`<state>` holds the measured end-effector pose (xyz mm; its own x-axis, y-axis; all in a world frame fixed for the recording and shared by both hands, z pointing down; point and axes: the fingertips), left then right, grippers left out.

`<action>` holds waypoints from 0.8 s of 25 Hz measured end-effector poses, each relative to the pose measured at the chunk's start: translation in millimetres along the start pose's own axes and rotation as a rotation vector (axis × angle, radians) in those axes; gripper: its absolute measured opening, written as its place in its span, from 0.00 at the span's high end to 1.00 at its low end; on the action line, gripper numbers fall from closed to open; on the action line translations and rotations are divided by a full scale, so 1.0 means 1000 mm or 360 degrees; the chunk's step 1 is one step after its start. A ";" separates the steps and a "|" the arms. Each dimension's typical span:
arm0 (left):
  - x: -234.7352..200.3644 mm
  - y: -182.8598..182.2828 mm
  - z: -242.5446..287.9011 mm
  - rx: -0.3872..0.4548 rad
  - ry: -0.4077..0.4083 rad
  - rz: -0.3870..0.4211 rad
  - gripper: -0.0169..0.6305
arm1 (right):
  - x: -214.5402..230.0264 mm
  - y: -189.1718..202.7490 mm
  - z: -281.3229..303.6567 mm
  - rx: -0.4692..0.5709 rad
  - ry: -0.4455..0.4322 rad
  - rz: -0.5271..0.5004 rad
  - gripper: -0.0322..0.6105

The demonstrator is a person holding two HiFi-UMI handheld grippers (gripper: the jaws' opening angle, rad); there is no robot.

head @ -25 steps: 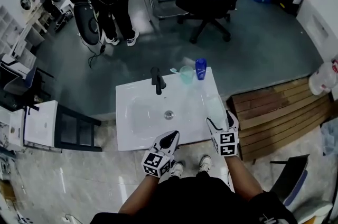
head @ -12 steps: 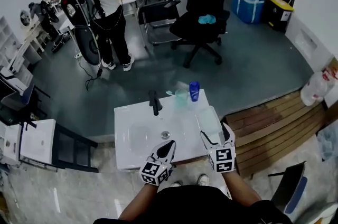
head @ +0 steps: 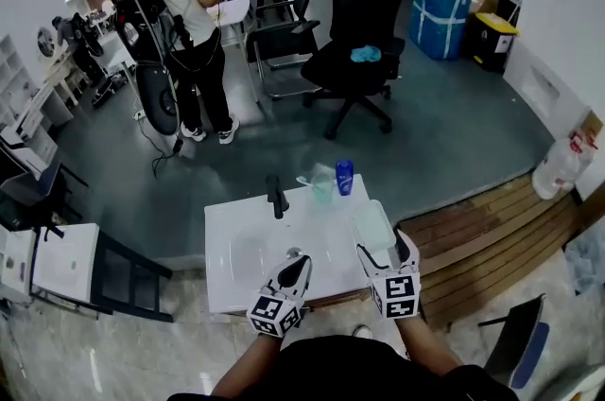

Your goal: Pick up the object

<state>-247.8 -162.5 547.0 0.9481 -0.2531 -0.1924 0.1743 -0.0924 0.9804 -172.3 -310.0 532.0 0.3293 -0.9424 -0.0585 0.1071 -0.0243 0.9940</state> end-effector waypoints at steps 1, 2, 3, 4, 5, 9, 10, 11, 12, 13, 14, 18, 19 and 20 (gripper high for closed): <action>0.001 -0.001 -0.001 0.0003 0.0002 -0.0001 0.94 | -0.001 0.001 -0.001 -0.0007 -0.0001 -0.0013 0.34; 0.001 -0.001 -0.001 0.0006 0.0004 -0.0001 0.94 | -0.001 0.002 -0.002 -0.0015 -0.0001 -0.0030 0.34; 0.001 -0.002 -0.002 0.0008 0.0006 -0.0001 0.94 | -0.002 0.003 -0.002 -0.0021 0.0000 -0.0047 0.34; 0.001 -0.002 -0.003 0.0010 0.0006 -0.0001 0.94 | -0.003 0.003 -0.003 -0.0025 0.0003 -0.0059 0.34; 0.001 -0.002 -0.004 0.0012 0.0006 -0.0002 0.94 | -0.004 0.003 -0.004 -0.0028 0.0008 -0.0066 0.34; 0.000 -0.001 -0.006 0.0003 0.0004 -0.0005 0.94 | -0.002 -0.001 -0.005 -0.0006 0.0041 -0.0079 0.34; 0.000 0.000 -0.007 0.0000 0.0003 -0.0006 0.94 | -0.002 0.000 -0.006 -0.0005 0.0041 -0.0074 0.34; 0.001 0.000 -0.008 -0.0002 0.0004 -0.0006 0.94 | -0.003 0.001 -0.007 -0.0009 0.0039 -0.0066 0.34; 0.002 0.000 -0.008 -0.0005 0.0007 -0.0006 0.94 | -0.003 0.002 -0.008 -0.0014 0.0037 -0.0059 0.34; 0.003 0.000 -0.008 -0.0007 0.0011 -0.0005 0.94 | -0.003 0.003 -0.009 -0.0016 0.0038 -0.0055 0.34; 0.003 0.001 -0.008 -0.0009 0.0015 -0.0003 0.94 | -0.003 0.003 -0.009 -0.0014 0.0042 -0.0053 0.34; 0.003 0.002 -0.010 -0.0021 0.0016 -0.0006 0.94 | -0.003 0.003 -0.009 -0.0012 0.0047 -0.0052 0.34; 0.003 0.002 -0.011 -0.0023 0.0015 -0.0006 0.94 | -0.005 0.003 -0.009 -0.0014 0.0044 -0.0044 0.34; 0.002 0.002 -0.011 -0.0026 0.0014 -0.0006 0.94 | -0.006 0.003 -0.009 -0.0012 0.0044 -0.0038 0.34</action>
<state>-242.5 -152.2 548.8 0.9497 -0.2443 -0.1959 0.1822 -0.0779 0.9802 -165.5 -301.7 534.9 0.3526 -0.9319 -0.0852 0.1223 -0.0443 0.9915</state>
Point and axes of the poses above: the fingertips, and each gripper's own axes: z forward along the fingers, x to its right, y out of its underside, and after that the axes turned 11 degrees about x, right-handed
